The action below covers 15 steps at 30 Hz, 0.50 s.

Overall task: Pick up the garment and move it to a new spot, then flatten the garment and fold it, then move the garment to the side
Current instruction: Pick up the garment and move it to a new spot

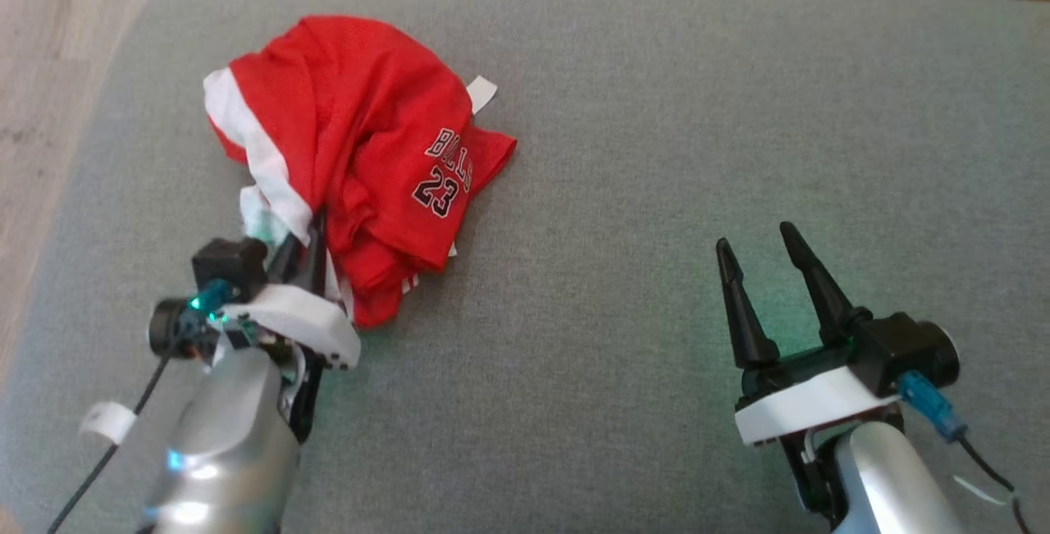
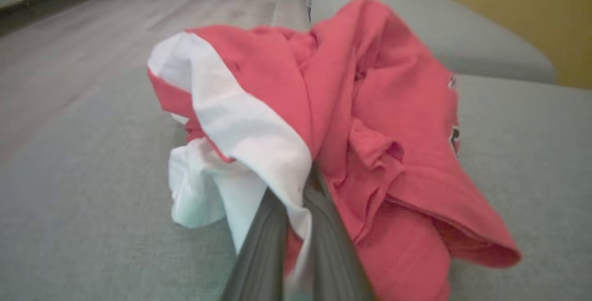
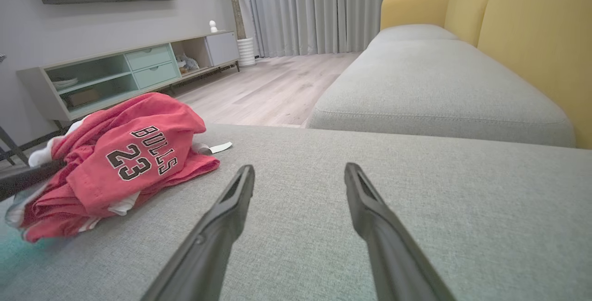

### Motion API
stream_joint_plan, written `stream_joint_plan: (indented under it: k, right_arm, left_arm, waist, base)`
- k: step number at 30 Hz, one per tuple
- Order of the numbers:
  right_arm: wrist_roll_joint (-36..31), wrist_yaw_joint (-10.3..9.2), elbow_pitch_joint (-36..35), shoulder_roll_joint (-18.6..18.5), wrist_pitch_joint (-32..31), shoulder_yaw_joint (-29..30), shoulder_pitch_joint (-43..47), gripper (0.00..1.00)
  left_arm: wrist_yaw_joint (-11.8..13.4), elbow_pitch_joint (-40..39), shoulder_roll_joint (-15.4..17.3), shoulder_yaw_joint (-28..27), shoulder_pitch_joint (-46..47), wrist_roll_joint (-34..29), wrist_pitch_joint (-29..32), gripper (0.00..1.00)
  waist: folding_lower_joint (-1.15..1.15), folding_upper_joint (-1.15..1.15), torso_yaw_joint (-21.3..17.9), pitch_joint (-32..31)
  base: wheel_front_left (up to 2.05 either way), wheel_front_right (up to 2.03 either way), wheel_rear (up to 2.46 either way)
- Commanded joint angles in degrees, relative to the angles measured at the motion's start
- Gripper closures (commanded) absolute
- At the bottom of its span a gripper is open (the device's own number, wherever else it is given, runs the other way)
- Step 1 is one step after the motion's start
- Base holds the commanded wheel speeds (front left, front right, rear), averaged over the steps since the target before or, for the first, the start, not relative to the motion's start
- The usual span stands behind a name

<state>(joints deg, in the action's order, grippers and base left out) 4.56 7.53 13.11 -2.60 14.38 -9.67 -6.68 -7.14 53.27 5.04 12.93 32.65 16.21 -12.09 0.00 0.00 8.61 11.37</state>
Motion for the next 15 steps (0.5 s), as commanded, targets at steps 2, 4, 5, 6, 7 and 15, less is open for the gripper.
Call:
stream_joint_plan:
  k: [2, 4, 5, 6, 7, 15]
  right_arm:
    - [0.48, -0.04, -1.35, -0.28, 0.62, -1.78, -0.56, 0.0]
    - [0.78, -0.04, -1.16, -0.28, 0.62, -1.96, -0.19, 0.0]
    - [0.97, -0.04, -1.15, -0.28, 0.62, -2.03, 0.02, 0.0]
    - [1.17, -0.04, -1.16, -0.28, 0.62, -2.1, 0.21, 0.0]
    - [1.32, -0.04, -1.23, -0.28, 0.62, -2.09, 0.4, 0.0]
    - [2.83, -0.04, -1.89, -0.28, 0.62, -2.05, 1.34, 0.0]
  left_arm:
    - [-0.2, -4.17, 2.67, -1.61, 3.83, -0.25, -2.03, 1.0]
    - [-0.22, -7.74, 3.08, -1.7, 4.19, -0.49, -2.62, 1.0]
    - [-0.22, -9.92, 3.35, -1.99, 4.32, -0.57, -2.76, 1.0]
    - [-0.21, -12.72, 3.59, -2.41, 4.5, -0.67, -2.83, 1.0]
    - [-0.21, -16.42, 3.74, -3.14, 4.61, -0.63, -2.85, 1.0]
    - [0.08, -40.29, 6.47, -5.85, 3.13, -2.56, -2.42, 1.0]
  waist:
    - [0.0, 0.0, -0.27, -1.92]
    - [0.0, 0.0, -0.54, -3.23]
    - [0.0, 0.0, -0.7, -3.81]
    - [0.0, 0.0, -0.9, -4.42]
    - [0.0, 0.0, -1.1, -4.88]
    - [0.0, 0.0, -4.95, -6.97]
  base:
    - [0.0, 0.0, 0.0]
    - [0.0, 0.0, 0.0]
    - [0.0, 0.0, 0.0]
    - [0.0, 0.0, 0.0]
    - [0.0, 0.0, 0.0]
    - [0.0, 0.0, 0.0]
